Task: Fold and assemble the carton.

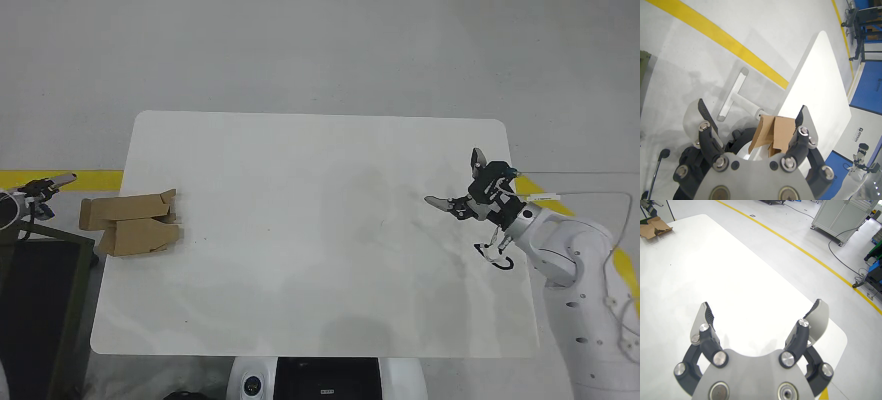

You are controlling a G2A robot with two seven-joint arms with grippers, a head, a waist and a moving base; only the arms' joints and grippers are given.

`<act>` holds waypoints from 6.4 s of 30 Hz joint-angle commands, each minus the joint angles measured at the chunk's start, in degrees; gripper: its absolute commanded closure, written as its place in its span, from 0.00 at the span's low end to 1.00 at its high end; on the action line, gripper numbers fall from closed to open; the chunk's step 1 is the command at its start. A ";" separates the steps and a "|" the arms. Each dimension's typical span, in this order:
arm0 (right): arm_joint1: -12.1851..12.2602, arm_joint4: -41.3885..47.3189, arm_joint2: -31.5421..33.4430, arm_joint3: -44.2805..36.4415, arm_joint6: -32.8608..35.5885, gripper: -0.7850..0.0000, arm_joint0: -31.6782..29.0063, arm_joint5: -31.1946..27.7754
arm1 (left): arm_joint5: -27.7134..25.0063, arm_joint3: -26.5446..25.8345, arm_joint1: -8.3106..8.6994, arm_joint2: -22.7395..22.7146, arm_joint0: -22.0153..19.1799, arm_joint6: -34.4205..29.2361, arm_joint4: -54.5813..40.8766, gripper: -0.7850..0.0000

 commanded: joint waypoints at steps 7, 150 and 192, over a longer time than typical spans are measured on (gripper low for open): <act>0.00 0.00 0.00 0.00 0.00 0.00 0.00 0.00 | -1.79 4.75 -0.29 1.06 -1.63 -5.73 -2.98 0.00; -3.47 85.81 -50.05 23.00 42.65 0.00 33.56 -5.63 | -8.09 -51.80 -9.44 39.22 5.42 -13.90 -60.62 1.00; -0.04 100.38 -77.32 24.51 36.57 1.00 47.79 -11.72 | -11.92 -54.73 -5.42 42.99 2.71 -10.07 -65.70 0.00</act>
